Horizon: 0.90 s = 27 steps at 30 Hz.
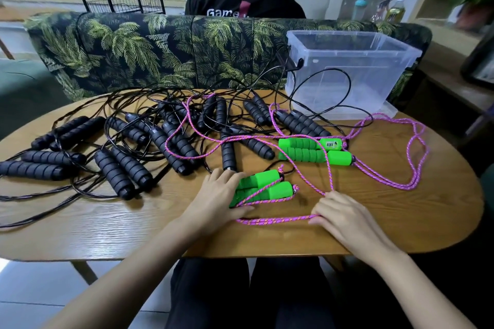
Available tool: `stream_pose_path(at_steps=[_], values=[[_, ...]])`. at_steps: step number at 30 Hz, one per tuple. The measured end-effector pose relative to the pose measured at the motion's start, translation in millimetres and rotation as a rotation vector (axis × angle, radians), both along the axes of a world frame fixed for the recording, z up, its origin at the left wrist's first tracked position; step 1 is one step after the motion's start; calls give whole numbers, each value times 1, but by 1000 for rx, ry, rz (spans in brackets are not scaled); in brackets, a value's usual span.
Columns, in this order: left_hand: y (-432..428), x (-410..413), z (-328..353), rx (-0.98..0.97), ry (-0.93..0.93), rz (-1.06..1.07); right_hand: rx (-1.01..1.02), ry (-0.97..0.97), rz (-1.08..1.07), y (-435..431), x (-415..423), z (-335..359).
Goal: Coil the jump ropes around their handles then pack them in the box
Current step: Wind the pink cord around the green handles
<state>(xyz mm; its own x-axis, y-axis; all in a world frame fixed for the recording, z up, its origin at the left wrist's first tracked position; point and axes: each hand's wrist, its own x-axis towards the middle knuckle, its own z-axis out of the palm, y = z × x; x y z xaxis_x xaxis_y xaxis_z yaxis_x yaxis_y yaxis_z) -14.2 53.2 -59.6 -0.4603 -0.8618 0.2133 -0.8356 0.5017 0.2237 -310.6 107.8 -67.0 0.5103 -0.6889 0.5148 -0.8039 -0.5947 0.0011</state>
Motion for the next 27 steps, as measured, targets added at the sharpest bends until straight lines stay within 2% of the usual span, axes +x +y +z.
stream_pose_path(at_steps=[3, 9, 13, 15, 18, 22, 27], values=[[-2, -1, -6, -44, -50, -12, 60, -21, -5, -7, -10, 1], [-2, 5, -3, -29, 68, -83, 163, -38, -27, -18, -21, 7], [1, 12, 26, -109, 175, -191, 260, -58, -30, -40, -28, 12], [8, 11, 46, -186, 144, -307, 342, -100, -68, -55, -27, 23], [20, 0, 64, -334, -21, -411, 402, -122, -194, -82, -16, 53], [21, -12, 65, -441, -189, -334, 315, -123, -300, -105, 29, 95], [12, -14, 53, -399, -179, -152, 223, -357, -201, -78, 82, 130]])
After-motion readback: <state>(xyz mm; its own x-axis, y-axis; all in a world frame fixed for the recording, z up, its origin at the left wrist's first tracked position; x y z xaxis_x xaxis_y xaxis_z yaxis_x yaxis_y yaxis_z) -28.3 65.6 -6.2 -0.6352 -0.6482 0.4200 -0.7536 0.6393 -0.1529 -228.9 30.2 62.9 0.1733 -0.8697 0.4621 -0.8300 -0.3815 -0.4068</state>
